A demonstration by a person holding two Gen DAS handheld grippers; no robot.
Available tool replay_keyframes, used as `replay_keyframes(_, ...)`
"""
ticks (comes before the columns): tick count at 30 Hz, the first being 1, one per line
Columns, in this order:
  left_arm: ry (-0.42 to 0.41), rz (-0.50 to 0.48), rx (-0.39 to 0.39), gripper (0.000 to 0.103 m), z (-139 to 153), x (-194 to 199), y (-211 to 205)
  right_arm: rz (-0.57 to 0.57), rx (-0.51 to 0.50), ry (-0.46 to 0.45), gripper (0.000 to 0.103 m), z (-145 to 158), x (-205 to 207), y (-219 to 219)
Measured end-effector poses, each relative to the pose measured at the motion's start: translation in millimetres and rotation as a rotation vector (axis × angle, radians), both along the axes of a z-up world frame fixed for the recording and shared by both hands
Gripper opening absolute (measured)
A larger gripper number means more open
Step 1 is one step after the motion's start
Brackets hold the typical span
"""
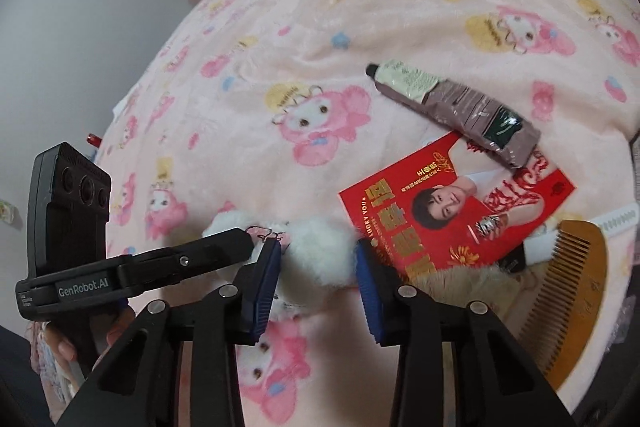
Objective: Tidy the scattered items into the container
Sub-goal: 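Grasp the white plush toy with the right tool and lift it, then carry the plush toy with the right tool into the black box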
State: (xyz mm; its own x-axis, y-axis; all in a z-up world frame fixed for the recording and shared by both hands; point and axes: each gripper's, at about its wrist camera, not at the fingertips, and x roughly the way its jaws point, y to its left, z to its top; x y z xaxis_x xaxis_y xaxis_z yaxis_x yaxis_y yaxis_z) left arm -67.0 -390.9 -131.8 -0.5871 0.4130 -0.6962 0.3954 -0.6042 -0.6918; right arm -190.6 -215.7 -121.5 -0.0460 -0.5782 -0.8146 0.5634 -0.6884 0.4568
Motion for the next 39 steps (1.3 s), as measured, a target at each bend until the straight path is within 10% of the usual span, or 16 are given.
replay_keyframes(20,0.114,-0.165,-0.147,0.034,143.4,31.8,150.6,-0.138,-0.103,0.170,0.034,127.8,85.4,157.1)
replay_keyframes(39,0.111,-0.483,-0.122,0.034,161.4,-128.0,344.9,-0.496,-0.080,0.248,0.034,150.0,16.0,367.4)
